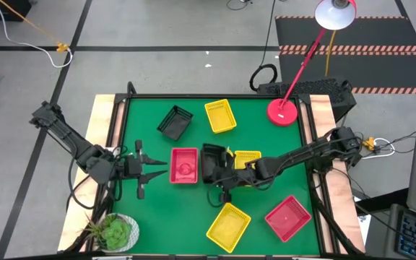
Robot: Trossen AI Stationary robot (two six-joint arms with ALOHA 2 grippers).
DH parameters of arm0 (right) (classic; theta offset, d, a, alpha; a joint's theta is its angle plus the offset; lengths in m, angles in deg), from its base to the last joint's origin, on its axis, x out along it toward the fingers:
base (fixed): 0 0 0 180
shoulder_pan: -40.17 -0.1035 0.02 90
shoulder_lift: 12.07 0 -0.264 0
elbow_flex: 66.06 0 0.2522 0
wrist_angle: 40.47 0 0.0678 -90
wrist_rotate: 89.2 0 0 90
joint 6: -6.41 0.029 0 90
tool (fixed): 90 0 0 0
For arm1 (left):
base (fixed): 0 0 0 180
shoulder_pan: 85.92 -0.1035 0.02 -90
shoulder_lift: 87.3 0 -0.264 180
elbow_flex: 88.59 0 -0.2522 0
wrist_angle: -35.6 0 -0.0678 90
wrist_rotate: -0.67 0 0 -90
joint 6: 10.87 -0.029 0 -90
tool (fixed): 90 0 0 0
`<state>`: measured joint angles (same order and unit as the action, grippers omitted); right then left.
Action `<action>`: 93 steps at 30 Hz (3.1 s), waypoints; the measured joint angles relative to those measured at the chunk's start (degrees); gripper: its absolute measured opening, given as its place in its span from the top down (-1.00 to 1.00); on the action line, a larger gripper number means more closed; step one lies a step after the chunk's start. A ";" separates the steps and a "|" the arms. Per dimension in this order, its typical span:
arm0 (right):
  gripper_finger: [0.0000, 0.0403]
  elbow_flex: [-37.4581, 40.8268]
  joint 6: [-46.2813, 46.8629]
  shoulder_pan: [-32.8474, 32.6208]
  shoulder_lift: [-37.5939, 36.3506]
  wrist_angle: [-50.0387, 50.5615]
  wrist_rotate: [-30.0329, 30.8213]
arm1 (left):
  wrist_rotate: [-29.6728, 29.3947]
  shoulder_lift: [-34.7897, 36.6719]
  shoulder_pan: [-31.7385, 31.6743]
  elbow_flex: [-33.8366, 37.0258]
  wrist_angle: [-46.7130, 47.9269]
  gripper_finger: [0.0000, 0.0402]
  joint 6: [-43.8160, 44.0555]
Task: Stack baskets by color
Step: Stack the bottom black bin on top of the middle black bin
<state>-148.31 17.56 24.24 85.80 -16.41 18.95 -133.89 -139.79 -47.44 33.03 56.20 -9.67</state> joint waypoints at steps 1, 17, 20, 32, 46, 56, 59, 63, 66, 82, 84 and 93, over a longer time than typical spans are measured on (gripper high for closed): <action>0.97 -0.52 0.09 0.00 0.00 0.92 0.00 | -0.02 0.00 0.00 0.00 -0.21 0.47 -0.11; 0.94 -2.38 1.72 -0.02 0.55 8.22 -0.50 | -0.57 0.00 -0.60 0.00 -1.12 0.47 -1.08; 0.94 -2.42 1.87 0.31 1.34 7.65 -0.76 | -0.57 0.00 -0.61 0.00 -1.03 0.47 -1.07; 0.74 -2.36 1.90 1.09 3.37 6.03 -4.79 | -0.56 0.00 -0.59 0.00 -0.95 0.47 -0.70; 0.47 -2.38 1.94 0.85 1.82 6.04 -0.11 | -0.24 0.00 -0.59 0.00 -0.82 0.47 -0.74; 0.74 -2.36 0.24 7.28 1.91 9.39 -2.84 | -0.52 0.00 -2.86 0.00 -1.11 0.47 -0.88; 0.83 -2.36 0.03 8.65 2.71 9.23 -4.72 | -0.50 0.00 -3.75 0.00 -1.06 0.47 -0.98; 0.91 -2.36 -2.91 8.92 4.90 6.81 -5.52 | -0.51 0.00 -5.14 0.00 -1.08 0.47 -1.94; 0.94 -2.36 -5.26 9.35 6.61 3.85 -6.47 | -0.36 0.00 -6.22 0.00 -1.02 0.47 -1.95; 0.95 -2.27 -9.29 12.14 10.77 1.16 -6.43 | 0.63 0.02 -7.02 0.00 -0.93 0.47 -0.92; 0.95 -2.33 -9.29 12.32 11.38 0.33 -6.44 | 0.66 0.00 -7.02 0.00 -0.57 0.47 -0.94; 0.95 -2.31 -9.91 12.44 11.41 0.01 -6.45 | 0.76 0.00 -7.02 0.00 -0.29 0.47 -1.16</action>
<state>-150.62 7.65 36.68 97.21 -16.41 12.51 -133.12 -139.79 -54.46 33.03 55.91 -10.83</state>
